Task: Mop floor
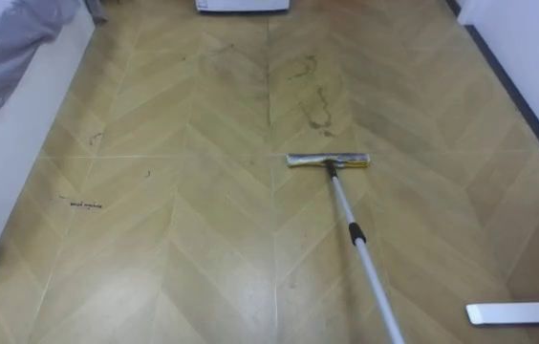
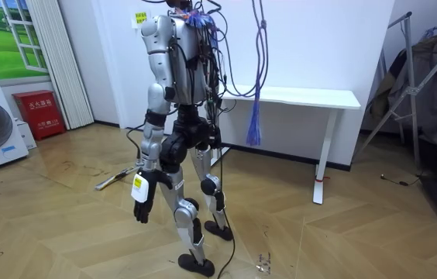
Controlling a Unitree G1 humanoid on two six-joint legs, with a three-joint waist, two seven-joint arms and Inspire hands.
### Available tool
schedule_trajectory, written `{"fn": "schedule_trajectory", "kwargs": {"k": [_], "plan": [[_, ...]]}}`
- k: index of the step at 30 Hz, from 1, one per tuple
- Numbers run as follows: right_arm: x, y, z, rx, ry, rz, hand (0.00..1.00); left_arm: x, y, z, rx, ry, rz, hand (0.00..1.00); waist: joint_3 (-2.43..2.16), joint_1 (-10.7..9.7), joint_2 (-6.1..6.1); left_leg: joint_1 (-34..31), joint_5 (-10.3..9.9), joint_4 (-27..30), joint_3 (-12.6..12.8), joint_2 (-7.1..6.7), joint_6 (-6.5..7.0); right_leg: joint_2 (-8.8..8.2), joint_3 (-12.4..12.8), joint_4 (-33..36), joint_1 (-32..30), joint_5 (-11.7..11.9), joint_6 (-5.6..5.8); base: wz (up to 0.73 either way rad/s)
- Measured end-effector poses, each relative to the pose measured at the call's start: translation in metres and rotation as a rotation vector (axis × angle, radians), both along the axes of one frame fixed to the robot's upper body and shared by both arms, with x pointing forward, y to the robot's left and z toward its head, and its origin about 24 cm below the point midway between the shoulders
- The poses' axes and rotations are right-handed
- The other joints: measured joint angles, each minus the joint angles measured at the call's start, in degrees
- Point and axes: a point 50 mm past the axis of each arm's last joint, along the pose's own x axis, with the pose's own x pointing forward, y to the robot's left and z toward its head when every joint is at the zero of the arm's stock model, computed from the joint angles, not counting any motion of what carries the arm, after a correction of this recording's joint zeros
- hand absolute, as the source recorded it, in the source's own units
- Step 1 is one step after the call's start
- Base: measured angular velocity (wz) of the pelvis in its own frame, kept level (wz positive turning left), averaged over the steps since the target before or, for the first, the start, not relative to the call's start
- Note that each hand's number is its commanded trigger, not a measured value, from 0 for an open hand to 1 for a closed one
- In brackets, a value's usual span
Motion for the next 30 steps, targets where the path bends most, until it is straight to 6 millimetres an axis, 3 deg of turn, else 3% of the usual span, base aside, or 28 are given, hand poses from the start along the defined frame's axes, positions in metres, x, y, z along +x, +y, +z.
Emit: {"fn": "schedule_trajectory", "kwargs": {"k": [6,8,12,18,23,25,30], "plan": [[0.003,0.001,0.0,-0.004,-0.013,0.001,1.0,0.019,-0.001,0.001,-0.001,-0.053,-0.012,0.0,-0.06,0.21,0.05,-2.06,0.01,0.2,0.24,-0.01,0.01,0.03,0.47,0.12,-1.96,0.04,-0.03,-0.02],[0.007,0.001,0.0,-0.004,-0.023,0.001,1.0,0.027,-0.001,0.002,-0.003,-0.076,-0.019,0.0,-0.55,0.2,0.18,-3.66,0.02,0.61,0.23,0.05,0.01,0.04,0.41,0.29,-3.59,0.15,-0.1,0.0],[0.021,0.002,0.001,0.009,-0.064,-0.044,1.0,0.048,0.0,0.005,-0.009,-0.14,-0.004,0.0,0.07,0.15,0.04,-8.16,0.05,1.92,-0.18,0.25,0.02,0.04,-0.27,1.21,-7.4,0.59,-0.4,0.03],[0.02,0.0,0.001,0.018,-0.079,-0.08,1.0,0.052,0.0,0.005,-0.004,-0.179,-0.022,0.0,0.13,0.14,0.06,-12.63,0.08,2.47,-0.35,0.23,0.04,0.04,-0.49,1.14,-11.49,0.95,-0.41,0.0],[0.026,-0.003,0.002,0.012,-0.119,-0.103,1.0,0.059,-0.005,0.006,-0.011,-0.225,0.0,0.0,0.39,-0.05,0.92,-18.01,0.08,4.56,-1.4,0.24,0.04,0.0,-1.27,2.34,-16.12,1.01,-0.45,0.1],[0.031,-0.007,0.004,-0.009,-0.134,-0.111,1.0,0.062,-0.008,0.005,-0.03,-0.233,0.012,0.0,1.01,0.18,2.01,-20.64,0.08,6.24,-1.78,0.49,0.04,-0.16,-1.93,6.45,-19.75,0.71,-0.74,0.05],[0.036,-0.005,0.004,-0.036,-0.143,-0.149,1.0,0.06,-0.006,0.004,-0.022,-0.212,0.02,0.0,1.14,0.94,2.2,-27.84,-0.09,15.04,-2.71,-0.27,-0.14,-2.39,-2.17,19.55,-28.32,-2.4,-1.58,0.16]]}}
